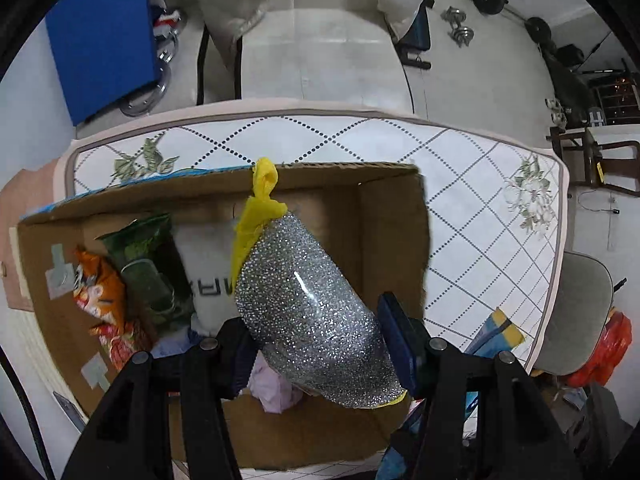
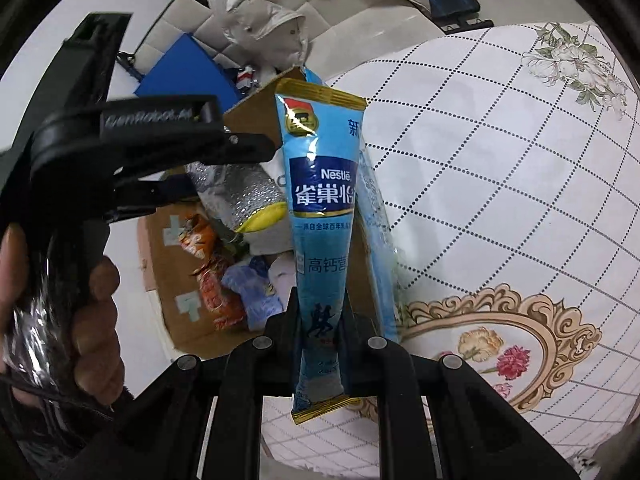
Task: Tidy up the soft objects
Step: 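Place the scrubber in the box with the left gripper while the right stands the tube beside it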
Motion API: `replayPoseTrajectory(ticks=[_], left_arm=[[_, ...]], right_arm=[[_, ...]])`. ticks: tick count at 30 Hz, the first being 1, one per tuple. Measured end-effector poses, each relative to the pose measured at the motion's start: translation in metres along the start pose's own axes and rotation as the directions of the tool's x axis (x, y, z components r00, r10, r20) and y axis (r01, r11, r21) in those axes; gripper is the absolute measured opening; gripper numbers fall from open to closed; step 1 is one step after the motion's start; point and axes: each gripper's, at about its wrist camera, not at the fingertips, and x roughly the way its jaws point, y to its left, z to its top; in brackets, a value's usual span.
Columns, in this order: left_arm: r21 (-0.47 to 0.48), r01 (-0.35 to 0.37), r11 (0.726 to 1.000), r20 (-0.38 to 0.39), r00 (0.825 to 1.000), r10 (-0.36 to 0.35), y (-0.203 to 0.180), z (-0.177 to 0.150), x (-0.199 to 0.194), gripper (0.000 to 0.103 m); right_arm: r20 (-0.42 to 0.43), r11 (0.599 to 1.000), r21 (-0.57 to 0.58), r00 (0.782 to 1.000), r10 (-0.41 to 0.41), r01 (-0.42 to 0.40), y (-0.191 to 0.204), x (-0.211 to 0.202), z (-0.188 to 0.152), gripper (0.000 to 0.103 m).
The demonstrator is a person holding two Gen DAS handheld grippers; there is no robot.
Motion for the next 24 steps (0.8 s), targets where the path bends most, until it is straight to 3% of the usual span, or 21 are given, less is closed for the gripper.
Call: replayPoseTrajectory(ticks=[8, 12, 14, 15, 16, 19, 24], left_arm=[[0.027, -0.004, 1.0, -0.057, 0.998, 0.005, 0.001, 0.012, 0.026, 0.054], [0.017, 0.003, 1.0, -0.086, 0.996, -0.001, 0.003, 0.018, 0.032, 0.059], [-0.003, 0.033, 0.999, -0.105, 0.994, -0.033, 0.006, 0.019, 0.033, 0.06], [-0.004, 0.033, 0.999, -0.105, 0.994, -0.033, 0.007, 0.019, 0.032, 0.061], [0.0, 0.033, 0.999, -0.101, 0.994, -0.032, 0.007, 0.02, 0.03, 0.063], [0.007, 0.031, 0.999, -0.09, 0.995, -0.03, 0.008, 0.02, 0.024, 0.073], [0.021, 0.011, 1.0, -0.057, 0.998, -0.01, 0.012, 0.018, 0.011, 0.074]], right_arm=[[-0.009, 0.995, -0.032, 0.995, -0.095, 0.095, 0.004, 0.028, 0.007, 0.016], [-0.038, 0.988, -0.06, 0.989, -0.145, 0.142, 0.007, 0.041, 0.008, 0.018], [-0.045, 0.983, -0.069, 0.984, -0.172, 0.169, 0.007, 0.044, 0.008, 0.03], [-0.049, 0.984, -0.072, 0.984, -0.168, 0.165, 0.008, 0.044, 0.008, 0.043], [-0.058, 0.987, -0.073, 0.987, -0.149, 0.145, 0.009, 0.044, 0.007, 0.05], [-0.048, 0.979, -0.1, 0.982, -0.182, 0.176, 0.018, 0.04, 0.006, 0.054], [-0.035, 0.97, -0.117, 0.976, -0.217, 0.211, 0.026, 0.035, 0.006, 0.056]])
